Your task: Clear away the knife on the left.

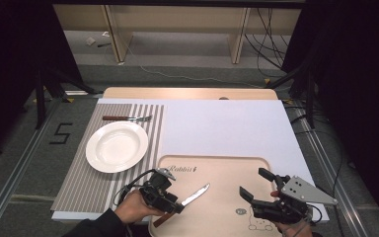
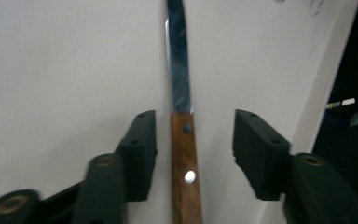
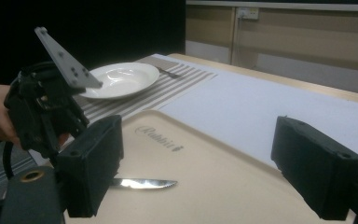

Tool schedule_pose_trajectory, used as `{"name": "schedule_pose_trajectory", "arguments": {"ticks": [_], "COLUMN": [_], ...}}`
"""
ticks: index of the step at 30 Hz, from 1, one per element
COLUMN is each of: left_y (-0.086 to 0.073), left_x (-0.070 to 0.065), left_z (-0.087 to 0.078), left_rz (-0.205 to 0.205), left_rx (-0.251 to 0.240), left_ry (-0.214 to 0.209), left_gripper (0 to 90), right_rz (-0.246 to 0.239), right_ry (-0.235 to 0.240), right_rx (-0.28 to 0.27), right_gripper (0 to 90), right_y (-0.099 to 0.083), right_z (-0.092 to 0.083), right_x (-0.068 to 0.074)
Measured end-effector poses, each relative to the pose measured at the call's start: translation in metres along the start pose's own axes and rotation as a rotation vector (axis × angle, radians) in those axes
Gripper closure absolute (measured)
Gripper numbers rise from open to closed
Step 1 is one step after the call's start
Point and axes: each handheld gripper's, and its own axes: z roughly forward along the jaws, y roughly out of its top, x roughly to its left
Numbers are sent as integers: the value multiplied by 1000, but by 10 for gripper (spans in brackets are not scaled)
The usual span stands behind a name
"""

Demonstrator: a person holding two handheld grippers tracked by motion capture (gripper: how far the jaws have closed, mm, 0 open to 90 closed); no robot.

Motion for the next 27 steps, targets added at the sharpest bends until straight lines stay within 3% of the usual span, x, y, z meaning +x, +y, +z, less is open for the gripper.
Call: {"name": "schedule_pose_trajectory", "arguments": {"ticks": [1,2,3,4,5,7,9,13,14,16,24,27], "left_y": [0,3,3,4,4,5,6,7,7,8,11,12], "left_x": [0,-5,-5,-9,-9,-14,-16,-18,-21,-22,-25,-25], "left_z": [0,-6,-6,-9,-9,-11,-10,-5,-2,2,16,21], "left_rz": [0,44,44,86,86,117,134,162,187,216,225,232], "left_rx": [0,-74,-74,-121,-121,-184,-190,-176,-167,-126,-60,-32], "left_ry": [0,11,11,28,28,19,27,31,59,59,61,65], "left_gripper": [433,371,327,300,291,291,319,435,510,576,797,822], "right_rz": [0,-1,-1,-1,-1,-1,-2,-1,-1,-1,-1,0], "right_ry": [0,0,0,1,1,2,2,2,2,2,3,3], "right_rx": [0,0,0,0,0,1,2,2,2,2,1,2], "right_gripper": [177,177,177,178,178,177,178,177,177,178,177,177], "right_y": [0,0,0,0,0,0,0,0,0,0,0,0], "right_z": [0,0,0,0,0,0,0,0,0,0,0,0], "right_x": [0,0,0,0,0,0,0,0,0,0,0,0]}}
